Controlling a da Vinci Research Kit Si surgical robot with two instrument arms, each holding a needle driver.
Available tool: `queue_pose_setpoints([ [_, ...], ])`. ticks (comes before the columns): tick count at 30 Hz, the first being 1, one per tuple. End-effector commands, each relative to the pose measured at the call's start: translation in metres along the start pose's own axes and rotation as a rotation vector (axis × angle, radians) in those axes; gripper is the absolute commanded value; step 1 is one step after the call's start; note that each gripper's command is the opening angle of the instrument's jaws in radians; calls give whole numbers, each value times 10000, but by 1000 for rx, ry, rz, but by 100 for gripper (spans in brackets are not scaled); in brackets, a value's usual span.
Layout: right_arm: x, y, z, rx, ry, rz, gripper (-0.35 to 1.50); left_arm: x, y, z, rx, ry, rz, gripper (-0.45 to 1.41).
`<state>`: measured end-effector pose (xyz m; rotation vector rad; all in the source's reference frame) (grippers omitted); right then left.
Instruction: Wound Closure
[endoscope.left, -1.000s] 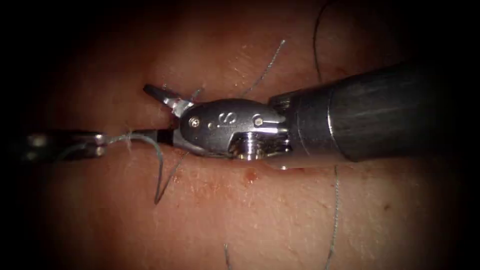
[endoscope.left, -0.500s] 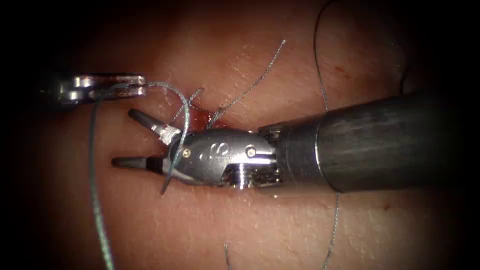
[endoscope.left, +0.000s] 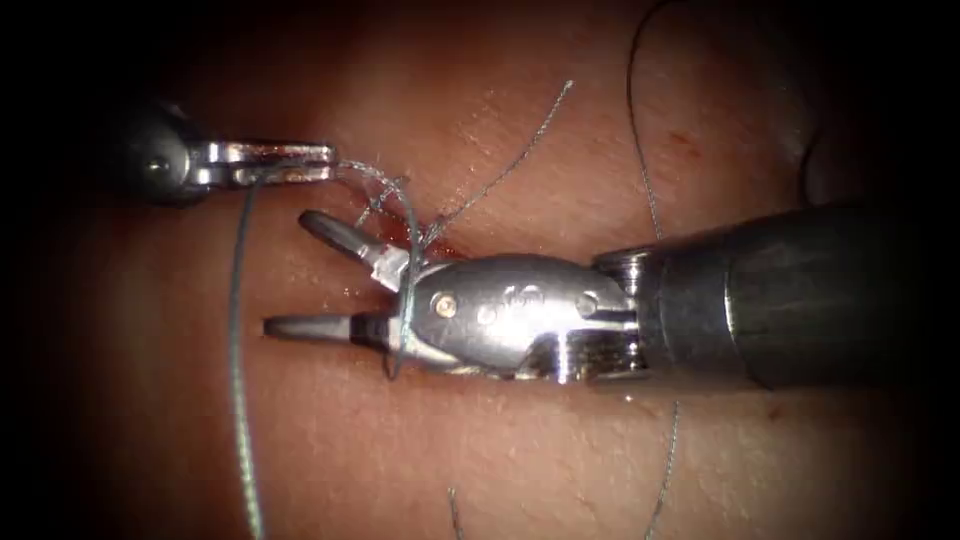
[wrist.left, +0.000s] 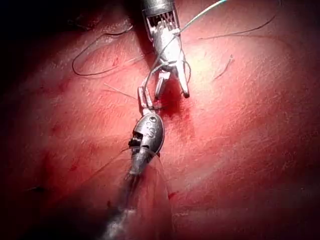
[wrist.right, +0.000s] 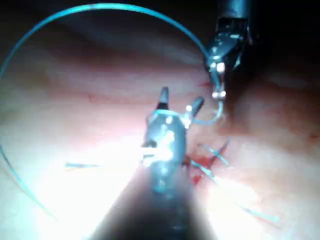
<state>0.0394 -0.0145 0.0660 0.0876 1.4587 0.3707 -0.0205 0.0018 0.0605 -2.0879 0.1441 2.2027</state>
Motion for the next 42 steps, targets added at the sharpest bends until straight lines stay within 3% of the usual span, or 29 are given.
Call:
queue_pose_setpoints([
  [1,-3,-5,2,10,10,3,69,-9,3,7,-5,-1,-1,-45],
  [9,10,1,-11,46,84,16,59,-31,8,17,-16,-3,-8,-45],
  [18,7,18,-29,-5,134,27,57,-40,21,16,-24,-1,-17,-45],
  [29,-9,47,-47,-174,156,131,47,-33,40,23,-38,11,-14,-45],
  [42,-56,60,-70,-451,150,404,49,-32,51,42,-49,22,-21,-45],
])
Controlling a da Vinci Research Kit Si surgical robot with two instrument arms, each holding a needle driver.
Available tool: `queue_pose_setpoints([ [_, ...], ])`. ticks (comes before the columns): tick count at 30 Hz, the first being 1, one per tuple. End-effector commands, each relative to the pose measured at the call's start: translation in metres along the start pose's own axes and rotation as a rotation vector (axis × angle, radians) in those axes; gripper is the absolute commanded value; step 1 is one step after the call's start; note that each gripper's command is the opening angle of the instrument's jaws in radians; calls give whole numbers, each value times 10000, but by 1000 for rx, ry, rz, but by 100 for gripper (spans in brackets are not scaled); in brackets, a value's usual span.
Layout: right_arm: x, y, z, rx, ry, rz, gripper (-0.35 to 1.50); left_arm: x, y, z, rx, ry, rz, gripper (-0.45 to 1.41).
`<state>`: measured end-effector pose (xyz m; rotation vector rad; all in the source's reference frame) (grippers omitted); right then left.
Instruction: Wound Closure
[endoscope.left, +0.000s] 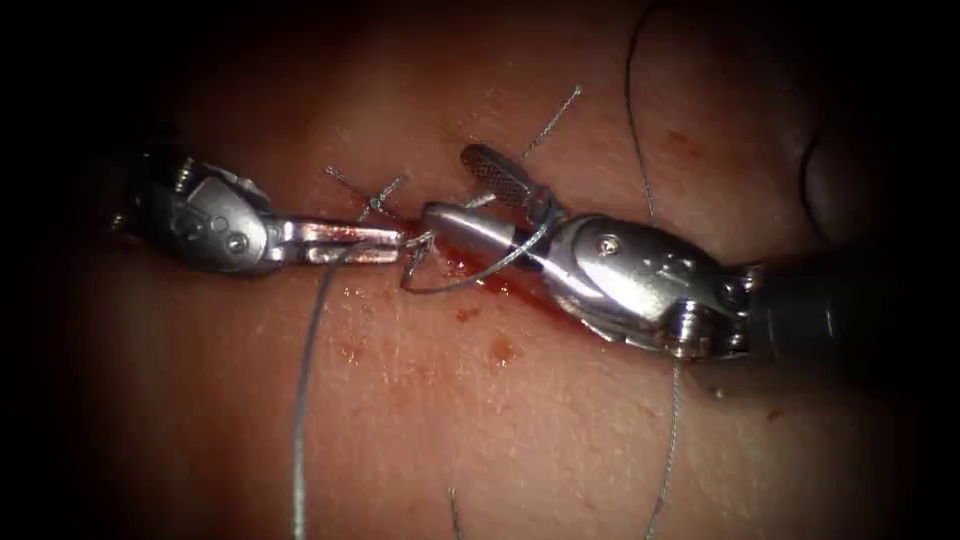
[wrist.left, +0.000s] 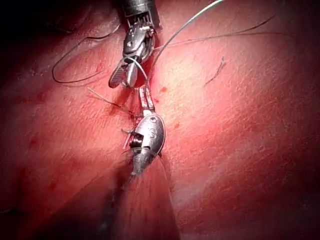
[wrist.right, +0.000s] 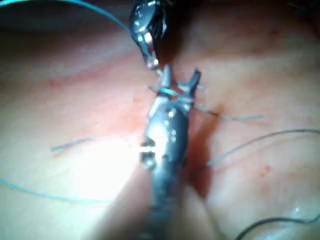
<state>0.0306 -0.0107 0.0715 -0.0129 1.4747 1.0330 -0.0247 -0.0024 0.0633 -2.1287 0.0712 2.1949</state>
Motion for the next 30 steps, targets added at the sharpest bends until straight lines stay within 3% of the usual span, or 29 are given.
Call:
queue_pose_setpoints([
  [1,-13,-2,-2,-29,-3,22,51,-6,3,8,-1,2,-1,-45],
  [16,-25,21,-9,-294,-9,104,72,-6,-10,32,-1,10,-7,-45],
  [23,-39,47,-11,-359,-32,109,91,-10,-20,36,-1,12,-7,-45],
  [30,-56,63,-9,-379,-43,147,93,-11,-23,37,-3,10,-7,-45],
])
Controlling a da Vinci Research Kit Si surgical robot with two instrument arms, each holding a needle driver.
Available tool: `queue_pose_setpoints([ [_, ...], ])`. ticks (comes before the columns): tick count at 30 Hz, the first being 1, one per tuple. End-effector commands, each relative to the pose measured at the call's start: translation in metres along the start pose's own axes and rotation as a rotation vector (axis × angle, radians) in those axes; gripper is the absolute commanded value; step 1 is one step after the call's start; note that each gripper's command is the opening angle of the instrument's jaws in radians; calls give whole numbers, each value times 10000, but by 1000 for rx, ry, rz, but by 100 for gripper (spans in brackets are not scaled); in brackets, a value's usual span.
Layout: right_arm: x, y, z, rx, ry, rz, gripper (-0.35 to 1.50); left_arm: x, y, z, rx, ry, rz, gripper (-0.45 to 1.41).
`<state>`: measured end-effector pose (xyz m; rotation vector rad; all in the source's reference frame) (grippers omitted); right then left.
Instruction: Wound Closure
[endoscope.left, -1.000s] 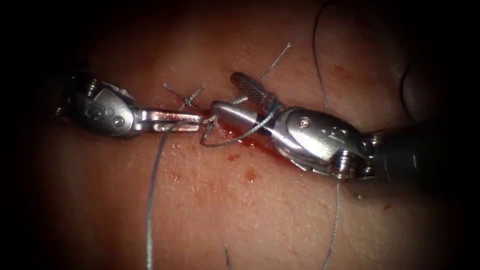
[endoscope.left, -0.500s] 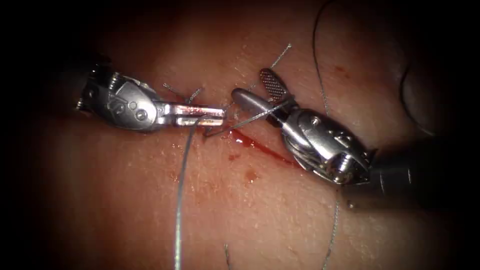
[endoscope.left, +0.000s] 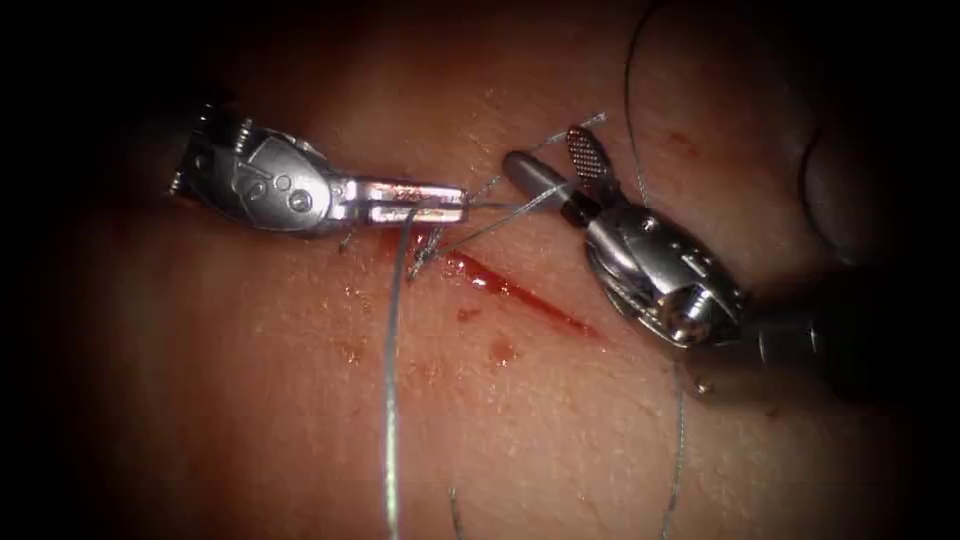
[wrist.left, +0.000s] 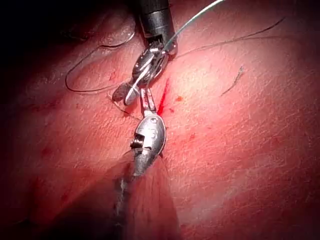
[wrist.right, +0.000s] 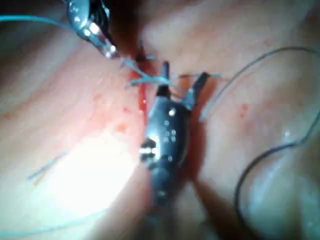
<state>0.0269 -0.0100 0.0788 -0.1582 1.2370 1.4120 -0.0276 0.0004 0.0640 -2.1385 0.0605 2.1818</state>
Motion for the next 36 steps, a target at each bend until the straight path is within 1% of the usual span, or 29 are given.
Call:
queue_pose_setpoints([
  [1,-10,-3,3,2,-3,7,93,-6,3,5,0,0,0,-45],
  [5,-10,-7,9,11,-11,9,93,-5,5,6,-1,1,0,-45],
  [6,-13,-10,13,17,-29,10,93,-5,6,6,-1,1,0,-45],
  [10,-18,-11,16,19,-52,9,89,-4,7,4,-4,2,0,-45],
  [17,-21,-13,30,30,-117,-1,88,-2,10,-1,-9,5,0,-45],
  [21,-26,-13,37,38,-168,-45,86,-1,12,-4,-15,9,0,-45],
  [24,-29,-11,38,37,-185,-68,81,0,13,-6,-17,10,0,-45],
  [26,-29,-8,40,39,-191,-76,71,0,15,-7,-16,9,0,-45],
  [27,-29,-8,40,39,-191,-76,71,0,15,-7,-16,9,0,-45],
  [36,-30,-12,61,49,-218,-117,41,2,21,-9,-18,13,1,-45],
])
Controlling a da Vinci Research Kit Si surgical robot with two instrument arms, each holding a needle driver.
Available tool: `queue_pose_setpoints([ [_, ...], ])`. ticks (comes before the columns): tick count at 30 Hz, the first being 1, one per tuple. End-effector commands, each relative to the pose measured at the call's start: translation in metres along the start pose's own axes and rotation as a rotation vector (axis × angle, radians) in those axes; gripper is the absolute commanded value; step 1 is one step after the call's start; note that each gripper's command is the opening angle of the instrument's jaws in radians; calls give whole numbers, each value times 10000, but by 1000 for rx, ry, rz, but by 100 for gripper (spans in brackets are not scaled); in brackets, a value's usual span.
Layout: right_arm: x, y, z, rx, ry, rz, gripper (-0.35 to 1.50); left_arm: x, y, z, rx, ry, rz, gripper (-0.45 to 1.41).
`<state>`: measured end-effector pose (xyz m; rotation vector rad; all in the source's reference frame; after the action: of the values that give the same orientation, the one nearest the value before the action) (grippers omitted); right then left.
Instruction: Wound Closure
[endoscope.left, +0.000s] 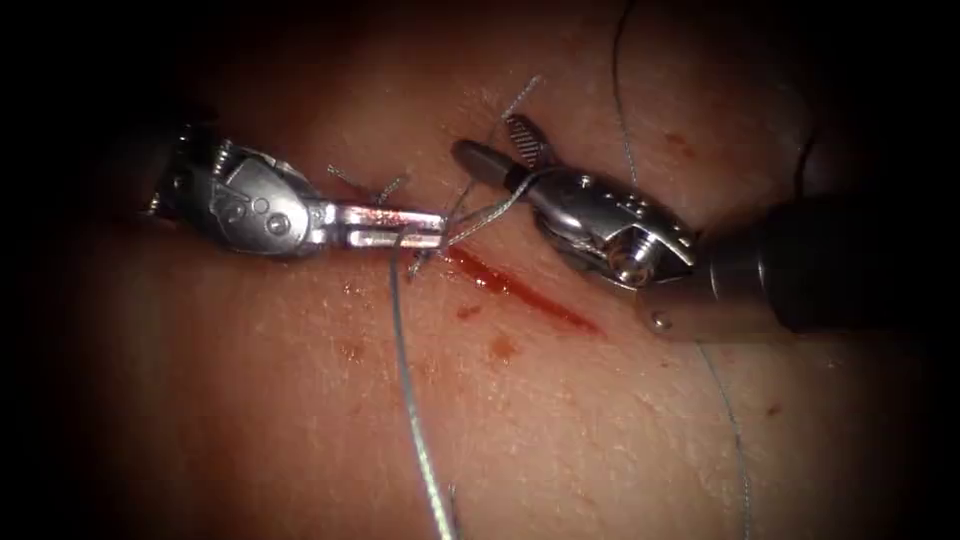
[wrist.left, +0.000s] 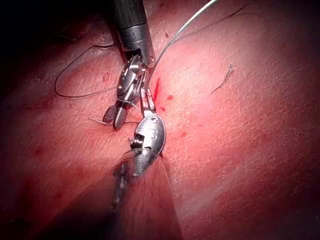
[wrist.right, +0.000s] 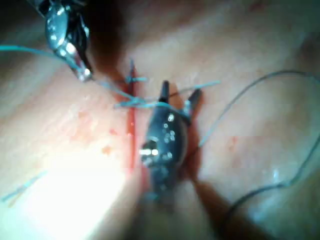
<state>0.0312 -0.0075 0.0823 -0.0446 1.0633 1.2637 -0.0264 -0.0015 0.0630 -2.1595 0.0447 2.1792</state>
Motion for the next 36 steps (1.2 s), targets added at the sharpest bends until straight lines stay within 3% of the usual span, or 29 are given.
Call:
queue_pose_setpoints([
  [1,-6,-7,10,5,-8,-6,36,-6,4,4,-2,3,0,-45],
  [8,-8,-14,31,25,-64,-62,4,-7,10,-2,-2,0,-2,-45],
  [12,-18,-17,32,77,-108,-103,-35,-7,12,-7,-1,0,-1,-45],
  [18,-16,-18,22,136,-108,-112,-35,-8,10,-13,4,-4,-1,-45],
  [24,1,-27,-12,167,-49,-124,-35,-13,0,-32,23,-22,-2,-45],
  [25,8,-36,-27,169,-27,-147,-35,-15,-6,-40,28,-28,-9,-45],
  [36,18,-98,-67,211,47,-220,-35,-35,-69,-63,79,-67,-29,-45],
])
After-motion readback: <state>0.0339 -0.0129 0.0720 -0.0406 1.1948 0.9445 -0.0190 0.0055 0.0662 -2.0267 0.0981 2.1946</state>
